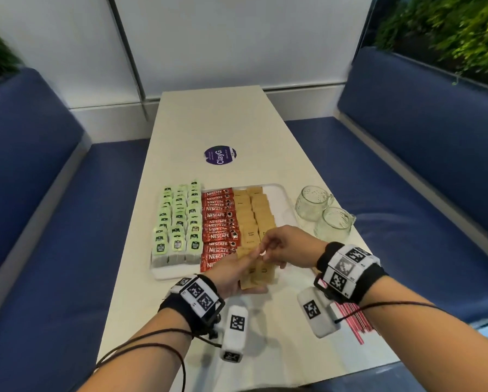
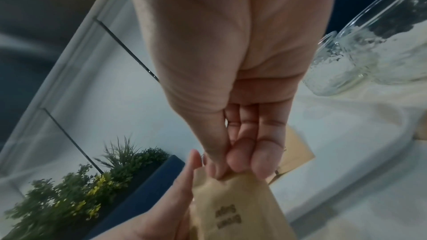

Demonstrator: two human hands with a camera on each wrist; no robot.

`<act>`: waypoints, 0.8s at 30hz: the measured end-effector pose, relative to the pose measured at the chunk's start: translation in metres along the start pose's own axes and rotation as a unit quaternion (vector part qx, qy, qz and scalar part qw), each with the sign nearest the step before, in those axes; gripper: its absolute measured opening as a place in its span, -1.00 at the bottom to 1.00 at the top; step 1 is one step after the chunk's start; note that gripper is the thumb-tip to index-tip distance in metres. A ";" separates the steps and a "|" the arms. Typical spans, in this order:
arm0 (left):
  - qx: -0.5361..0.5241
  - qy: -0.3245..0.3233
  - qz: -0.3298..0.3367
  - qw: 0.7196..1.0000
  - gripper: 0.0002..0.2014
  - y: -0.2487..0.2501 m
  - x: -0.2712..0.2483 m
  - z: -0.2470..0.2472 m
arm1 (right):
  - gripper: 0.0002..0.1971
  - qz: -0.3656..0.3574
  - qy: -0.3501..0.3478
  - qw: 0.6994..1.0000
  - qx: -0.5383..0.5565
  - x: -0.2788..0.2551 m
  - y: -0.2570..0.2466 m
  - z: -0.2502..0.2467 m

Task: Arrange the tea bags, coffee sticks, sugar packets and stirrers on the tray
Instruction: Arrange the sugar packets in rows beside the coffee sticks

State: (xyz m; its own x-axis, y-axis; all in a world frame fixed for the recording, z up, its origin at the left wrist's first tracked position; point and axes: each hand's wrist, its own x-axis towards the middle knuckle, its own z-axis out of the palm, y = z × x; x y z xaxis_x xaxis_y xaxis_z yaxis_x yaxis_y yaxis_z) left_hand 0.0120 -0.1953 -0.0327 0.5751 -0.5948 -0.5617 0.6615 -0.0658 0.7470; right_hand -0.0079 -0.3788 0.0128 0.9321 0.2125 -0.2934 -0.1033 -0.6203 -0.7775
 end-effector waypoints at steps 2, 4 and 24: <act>0.002 -0.029 0.021 0.999 -0.31 0.005 0.003 0.000 | -0.89 0.002 0.029 1.000 0.013 0.003 0.000 -0.003; 0.027 -0.039 0.036 0.998 -0.33 0.010 0.005 0.005 | -0.88 0.004 0.056 0.998 0.038 0.004 0.001 -0.005; 0.029 0.086 0.052 0.995 -0.76 0.045 0.017 -0.014 | -0.63 0.307 0.127 0.916 -0.225 -0.017 0.056 -0.020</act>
State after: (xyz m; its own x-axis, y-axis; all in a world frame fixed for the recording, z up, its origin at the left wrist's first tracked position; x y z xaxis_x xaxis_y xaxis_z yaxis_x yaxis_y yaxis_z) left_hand 0.0586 -0.1970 -0.0141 0.7159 -0.4549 -0.5296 0.5688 -0.0600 0.8203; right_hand -0.0224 -0.4325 -0.0142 0.8031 -0.4276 -0.4150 -0.5344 -0.8249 -0.1842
